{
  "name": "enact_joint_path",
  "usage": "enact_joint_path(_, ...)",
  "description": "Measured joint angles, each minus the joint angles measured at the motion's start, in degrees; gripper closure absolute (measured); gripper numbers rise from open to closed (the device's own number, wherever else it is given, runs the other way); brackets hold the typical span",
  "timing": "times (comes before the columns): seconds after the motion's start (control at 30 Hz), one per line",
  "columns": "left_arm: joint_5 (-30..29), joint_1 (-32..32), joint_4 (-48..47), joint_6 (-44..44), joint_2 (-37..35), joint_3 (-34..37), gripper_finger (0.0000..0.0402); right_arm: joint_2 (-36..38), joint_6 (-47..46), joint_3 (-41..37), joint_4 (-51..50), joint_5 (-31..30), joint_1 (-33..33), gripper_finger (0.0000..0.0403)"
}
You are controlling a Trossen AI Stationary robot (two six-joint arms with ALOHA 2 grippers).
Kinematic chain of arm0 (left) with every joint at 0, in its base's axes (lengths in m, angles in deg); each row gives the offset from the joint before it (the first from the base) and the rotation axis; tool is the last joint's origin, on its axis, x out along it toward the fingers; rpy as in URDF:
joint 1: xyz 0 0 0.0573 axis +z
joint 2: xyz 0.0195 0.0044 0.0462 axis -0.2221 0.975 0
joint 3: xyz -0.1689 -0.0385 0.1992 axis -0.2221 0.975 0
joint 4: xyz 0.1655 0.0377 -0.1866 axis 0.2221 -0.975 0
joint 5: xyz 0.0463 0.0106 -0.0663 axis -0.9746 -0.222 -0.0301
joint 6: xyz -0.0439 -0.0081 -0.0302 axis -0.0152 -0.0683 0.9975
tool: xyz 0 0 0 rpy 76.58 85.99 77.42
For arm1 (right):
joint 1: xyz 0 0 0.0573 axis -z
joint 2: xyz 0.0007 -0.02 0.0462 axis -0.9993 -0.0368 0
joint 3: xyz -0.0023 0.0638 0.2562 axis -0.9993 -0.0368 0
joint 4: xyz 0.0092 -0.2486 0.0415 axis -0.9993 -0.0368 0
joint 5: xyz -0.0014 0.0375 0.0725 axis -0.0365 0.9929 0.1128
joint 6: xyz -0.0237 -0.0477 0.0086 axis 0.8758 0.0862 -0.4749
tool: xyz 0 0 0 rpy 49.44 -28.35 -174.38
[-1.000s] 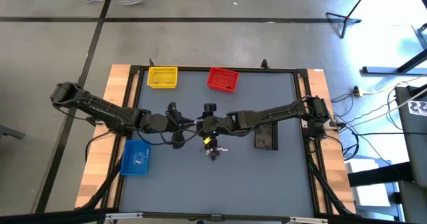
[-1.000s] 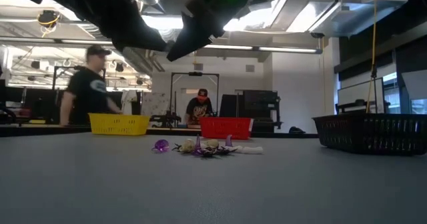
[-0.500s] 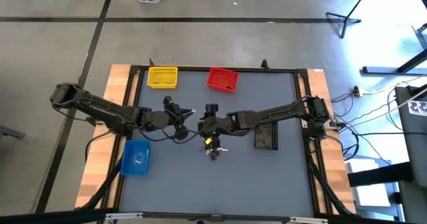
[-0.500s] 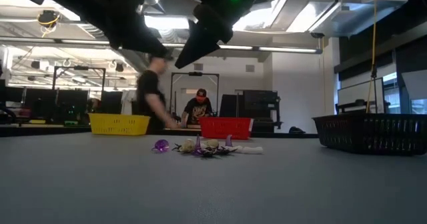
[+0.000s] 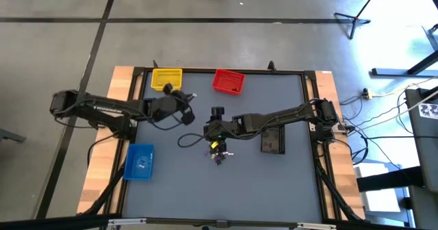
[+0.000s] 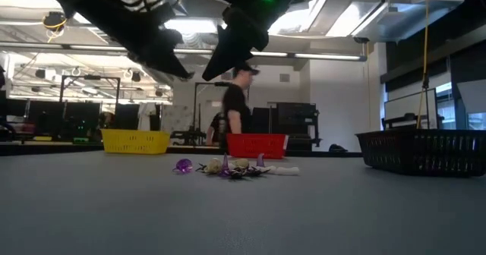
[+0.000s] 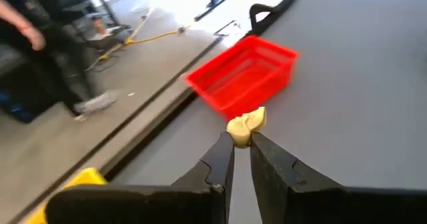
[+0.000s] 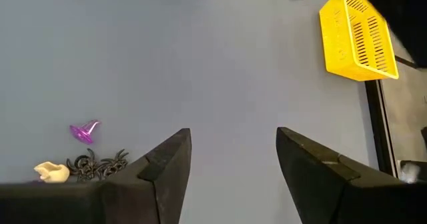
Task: Sort Halloween decoration
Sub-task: Put the yellow skull toy into the yellow bin
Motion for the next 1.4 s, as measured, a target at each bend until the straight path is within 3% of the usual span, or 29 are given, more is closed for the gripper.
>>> enact_joint_path(0.3,0.26,13.86,-1.31,-5.36,-0.01,0.0,0.0363,0.0,0.0,-0.02,-0.19,0.04,0.0,0.0182)
enact_joint_path(0.7,0.51,28.0,-15.96,-5.54,-0.01,0.02,0.0363,0.0,-0.02,-0.03,-1.2,0.04,0.0,0.0182)
enact_joint_path(1.4,2.32,36.14,-16.47,-5.48,-0.01,0.02,0.0363,0.0,-0.01,-0.04,-1.11,0.07,0.0,0.0182)
